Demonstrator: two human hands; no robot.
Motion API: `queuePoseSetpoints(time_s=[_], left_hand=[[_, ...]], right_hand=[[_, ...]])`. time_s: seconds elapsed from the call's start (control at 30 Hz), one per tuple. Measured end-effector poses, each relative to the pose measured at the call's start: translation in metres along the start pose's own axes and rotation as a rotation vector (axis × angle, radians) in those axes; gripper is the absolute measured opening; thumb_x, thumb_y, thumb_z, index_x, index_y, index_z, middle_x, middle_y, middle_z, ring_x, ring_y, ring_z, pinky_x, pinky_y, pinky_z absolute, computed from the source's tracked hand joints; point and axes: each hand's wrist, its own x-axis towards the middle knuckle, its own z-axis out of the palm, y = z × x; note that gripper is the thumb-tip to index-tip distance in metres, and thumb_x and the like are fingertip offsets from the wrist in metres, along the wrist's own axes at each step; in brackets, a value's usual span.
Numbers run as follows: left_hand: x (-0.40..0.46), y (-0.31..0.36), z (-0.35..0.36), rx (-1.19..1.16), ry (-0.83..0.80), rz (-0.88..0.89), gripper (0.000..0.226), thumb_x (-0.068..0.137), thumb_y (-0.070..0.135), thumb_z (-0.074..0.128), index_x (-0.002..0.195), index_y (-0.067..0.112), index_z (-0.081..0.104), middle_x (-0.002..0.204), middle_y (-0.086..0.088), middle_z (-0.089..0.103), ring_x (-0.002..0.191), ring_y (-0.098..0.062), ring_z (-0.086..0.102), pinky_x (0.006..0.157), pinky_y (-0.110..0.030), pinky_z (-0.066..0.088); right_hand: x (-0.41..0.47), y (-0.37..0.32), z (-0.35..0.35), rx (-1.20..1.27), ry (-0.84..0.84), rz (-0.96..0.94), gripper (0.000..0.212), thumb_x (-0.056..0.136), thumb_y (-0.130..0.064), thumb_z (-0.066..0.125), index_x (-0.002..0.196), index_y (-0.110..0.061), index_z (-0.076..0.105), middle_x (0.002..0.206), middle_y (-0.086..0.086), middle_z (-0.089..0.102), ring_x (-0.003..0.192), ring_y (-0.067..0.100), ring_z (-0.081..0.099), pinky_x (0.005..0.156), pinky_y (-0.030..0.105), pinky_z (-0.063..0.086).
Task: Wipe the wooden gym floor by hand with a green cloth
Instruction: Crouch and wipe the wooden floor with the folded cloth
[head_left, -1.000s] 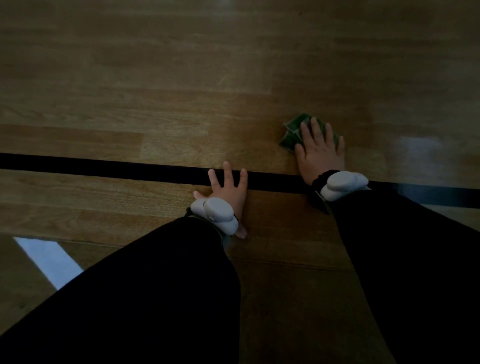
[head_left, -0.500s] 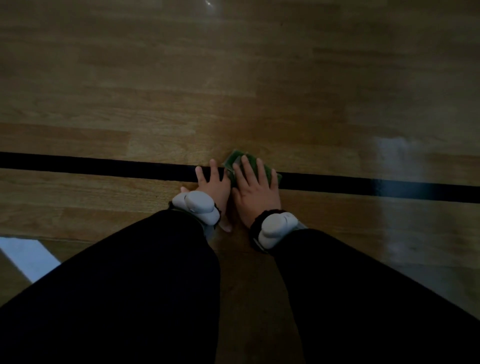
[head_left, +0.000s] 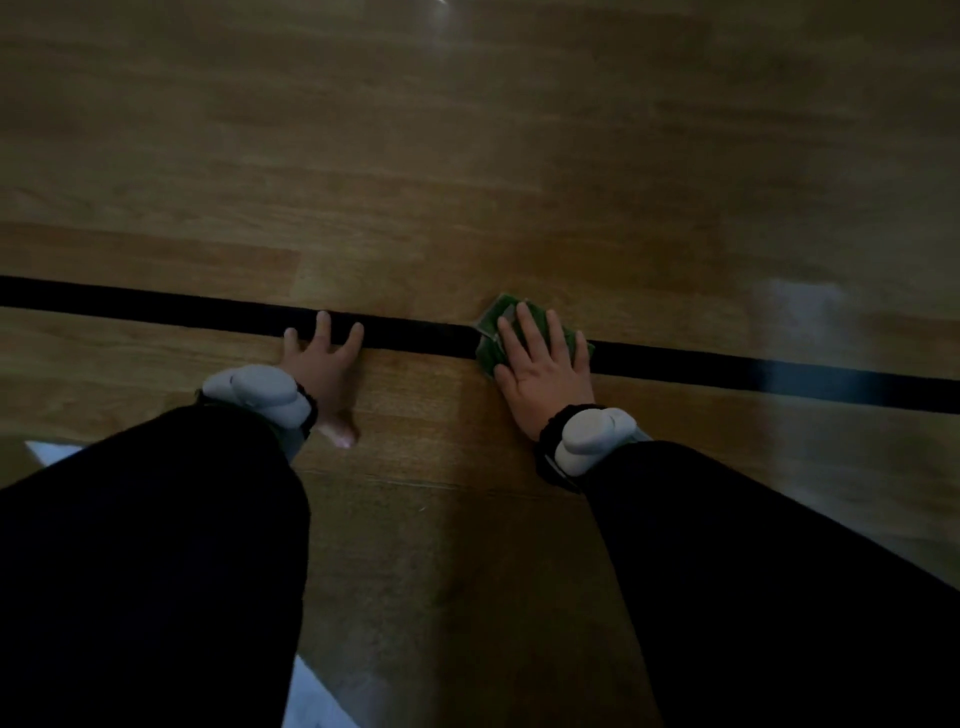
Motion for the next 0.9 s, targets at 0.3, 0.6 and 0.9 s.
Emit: queuePoseSetpoints(time_s=[0.3, 0.6, 0.9], left_hand=[[0.005, -0.005, -0.004, -0.034, -0.028, 0.049, 0.138, 0.059, 0.045, 0.085, 0.148, 0.032, -0.019, 0.155, -0.010, -0.026, 0.140, -0.051, -0.010, 0.111, -0.062, 0.015], [0.004, 0.002, -0.001, -0.030, 0.046, 0.001, 0.115, 0.078, 0.029, 0.076, 0.150, 0.030, -0.014, 0.157, -0.010, -0.021, 0.142, -0.048, -0.006, 0.111, -0.053, 0.027], [0.008, -0.006, -0.001, -0.064, -0.018, 0.042, 0.139, 0.058, 0.048, 0.085, 0.148, 0.031, -0.019, 0.155, -0.010, -0.026, 0.139, -0.052, -0.013, 0.113, -0.063, 0.014]], right_hand=[[-0.018, -0.046, 0.013, -0.019, -0.035, -0.190, 0.059, 0.101, -0.044, 0.020, 0.151, -0.032, -0.007, 0.158, -0.007, -0.018, 0.145, 0.024, -0.019, 0.111, 0.046, -0.017], [-0.046, -0.095, 0.031, -0.021, -0.025, -0.473, 0.054, 0.101, -0.041, 0.032, 0.152, -0.032, 0.015, 0.160, -0.009, 0.000, 0.147, 0.022, -0.006, 0.118, 0.048, -0.005], [0.006, -0.077, 0.008, -0.030, -0.046, -0.275, 0.056, 0.101, -0.044, 0.021, 0.151, -0.037, -0.004, 0.158, -0.014, -0.016, 0.145, 0.018, -0.018, 0.114, 0.044, -0.014]])
